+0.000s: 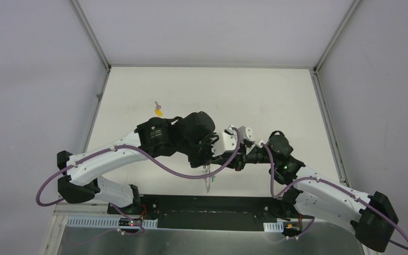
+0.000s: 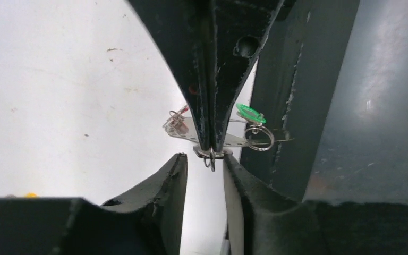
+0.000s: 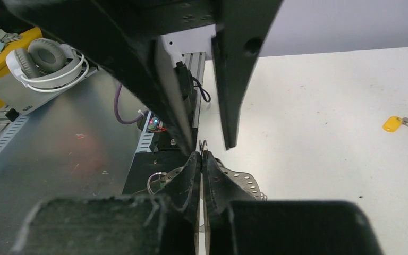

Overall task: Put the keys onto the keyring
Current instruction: Adjust the key on the keyring.

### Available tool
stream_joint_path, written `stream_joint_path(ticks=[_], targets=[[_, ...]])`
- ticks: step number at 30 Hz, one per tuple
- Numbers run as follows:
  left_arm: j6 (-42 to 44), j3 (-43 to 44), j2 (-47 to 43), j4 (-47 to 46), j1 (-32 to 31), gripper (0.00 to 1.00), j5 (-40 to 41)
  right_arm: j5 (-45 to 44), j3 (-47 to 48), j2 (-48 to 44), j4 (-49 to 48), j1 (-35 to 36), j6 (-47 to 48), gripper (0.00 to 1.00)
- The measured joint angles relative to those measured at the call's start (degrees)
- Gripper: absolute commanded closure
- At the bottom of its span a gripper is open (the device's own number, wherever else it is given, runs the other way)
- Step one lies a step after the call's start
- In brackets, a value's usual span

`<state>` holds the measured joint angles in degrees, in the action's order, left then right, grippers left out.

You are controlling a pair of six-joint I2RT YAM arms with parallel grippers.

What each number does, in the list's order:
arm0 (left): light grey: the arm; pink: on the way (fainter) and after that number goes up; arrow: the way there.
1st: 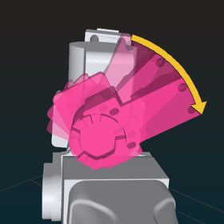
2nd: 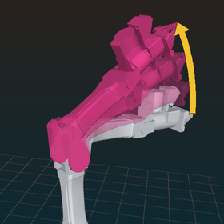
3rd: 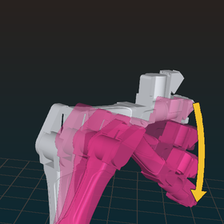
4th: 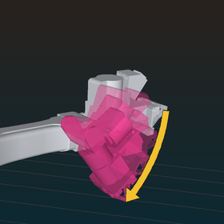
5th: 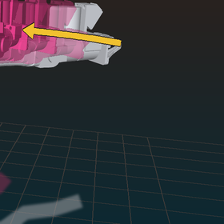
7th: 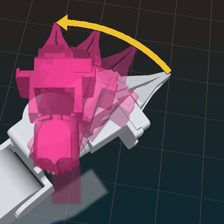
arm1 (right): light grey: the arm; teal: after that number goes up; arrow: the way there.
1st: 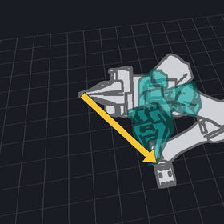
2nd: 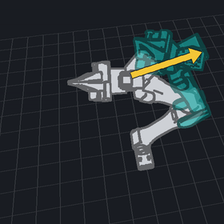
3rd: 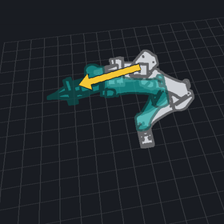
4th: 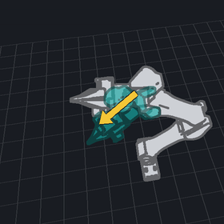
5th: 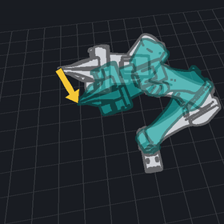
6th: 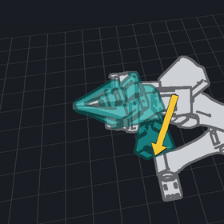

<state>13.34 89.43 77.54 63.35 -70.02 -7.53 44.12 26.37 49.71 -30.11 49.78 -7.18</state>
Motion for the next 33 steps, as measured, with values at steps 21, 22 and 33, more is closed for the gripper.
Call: stream_joint_path(ticks=[21,22,33], targets=[[-6.3,-45.9,-37.7,-46.4,0.0,0.61,-0.2,-0.8,0.0,-1.6,1.3,0.0,0.2,1.0],[-6.3,-47.2,-37.6,-48.7,0.0,0.63,-0.6,-0.8,0.0,-1.6,1.3,0.0,0.2,1.0],[-4.9,-51.8,-36.0,-60.1,0.0,1.0,-1.1,-0.7,0.0,-2.2,1.7,0.1,0.2,1.0]])
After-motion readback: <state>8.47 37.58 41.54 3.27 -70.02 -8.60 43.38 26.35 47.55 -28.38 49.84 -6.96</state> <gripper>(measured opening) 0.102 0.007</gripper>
